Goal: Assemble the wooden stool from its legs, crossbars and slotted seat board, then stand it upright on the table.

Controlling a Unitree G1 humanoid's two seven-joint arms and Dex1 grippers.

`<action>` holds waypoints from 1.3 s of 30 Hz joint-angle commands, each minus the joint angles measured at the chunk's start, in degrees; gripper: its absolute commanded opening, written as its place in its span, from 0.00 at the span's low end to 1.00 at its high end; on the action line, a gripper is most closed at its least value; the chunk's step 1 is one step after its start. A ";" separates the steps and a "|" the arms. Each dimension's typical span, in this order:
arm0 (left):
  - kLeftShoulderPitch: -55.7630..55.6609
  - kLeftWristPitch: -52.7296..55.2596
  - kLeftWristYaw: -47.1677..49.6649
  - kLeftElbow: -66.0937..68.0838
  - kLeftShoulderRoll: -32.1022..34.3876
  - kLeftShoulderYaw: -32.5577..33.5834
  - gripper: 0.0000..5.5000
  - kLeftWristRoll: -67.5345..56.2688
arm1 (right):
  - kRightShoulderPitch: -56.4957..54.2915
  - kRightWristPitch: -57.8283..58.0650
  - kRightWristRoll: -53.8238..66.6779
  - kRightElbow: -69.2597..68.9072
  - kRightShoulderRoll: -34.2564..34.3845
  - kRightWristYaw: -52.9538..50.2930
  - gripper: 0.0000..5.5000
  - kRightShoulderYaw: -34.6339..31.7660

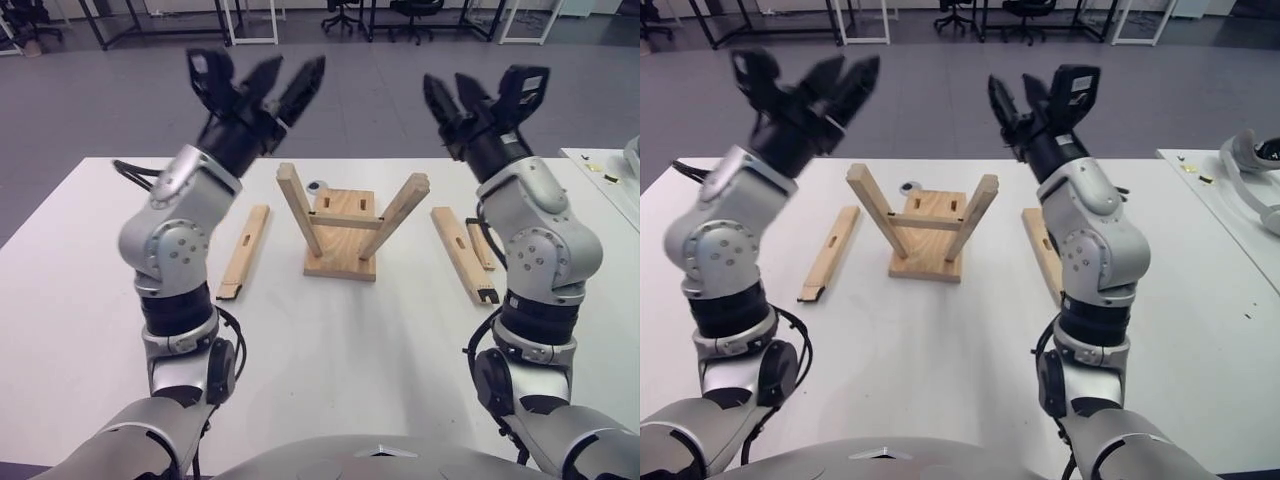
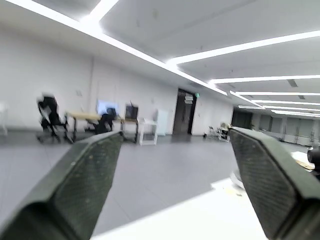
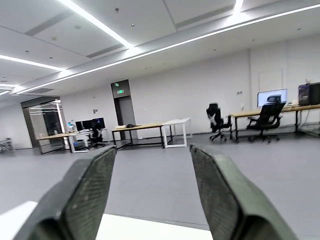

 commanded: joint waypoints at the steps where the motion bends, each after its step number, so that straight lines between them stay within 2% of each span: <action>1: 9.24 -0.39 1.04 -0.87 3.41 1.56 0.71 2.50 | 1.99 -7.76 -9.40 16.33 -4.79 4.77 0.50 6.02; 5: 20.69 -7.02 2.54 2.19 5.15 1.04 0.71 12.28 | 5.53 -20.69 -12.64 32.84 -2.90 16.08 0.50 11.99; 10: 30.05 -15.04 5.73 6.81 2.36 0.64 0.71 20.17 | 6.70 -37.42 -19.55 36.96 -3.83 27.40 0.50 20.61; 12: 34.38 -14.60 7.12 9.09 2.48 -1.29 0.71 23.68 | 9.21 -40.32 -21.23 33.58 -5.77 33.25 0.50 24.46; 15: 41.44 -13.91 8.17 14.04 5.82 -8.14 0.71 33.52 | 16.32 -38.78 -21.11 18.10 -7.40 39.93 0.50 31.84; 18: 42.49 -16.52 5.22 14.62 7.09 -8.02 0.71 34.34 | 21.00 -33.02 -21.78 4.92 -5.82 39.32 0.50 37.58; 20: 42.62 -18.74 1.51 13.43 9.39 -7.82 0.71 34.31 | 20.55 -31.66 -26.57 4.91 -5.72 34.56 0.50 36.64; 22: 43.63 -20.40 -2.81 9.21 12.96 -7.65 0.71 34.33 | 17.90 -29.11 -30.83 8.80 -8.09 27.37 0.50 29.83; 24: 45.14 -20.23 -6.90 4.49 16.13 -6.94 0.71 33.26 | 18.09 -25.12 -30.20 9.07 -10.20 23.48 0.50 22.21; 26: 48.80 -18.96 -10.41 2.26 20.39 -7.24 0.71 34.91 | 19.41 -22.59 -30.81 11.48 -12.49 21.80 0.50 18.80; 29: 55.46 -17.47 -18.31 -0.60 32.12 -9.67 0.71 40.98 | 19.88 -22.51 -33.80 16.99 -14.10 23.01 0.50 21.79; 33: 57.22 -14.95 -30.07 -5.56 44.21 -6.65 0.71 40.05 | 19.27 -26.18 -35.91 23.57 -12.08 24.21 0.50 26.78; 36: 59.17 -15.07 -39.90 -6.83 47.62 -6.08 0.71 33.95 | 17.83 -28.19 -36.37 29.41 -10.38 24.10 0.50 28.05; 39: 60.13 -17.91 -41.76 -6.22 48.00 -13.12 0.71 37.58 | 15.08 -30.81 -37.18 36.04 -9.39 26.04 0.50 29.70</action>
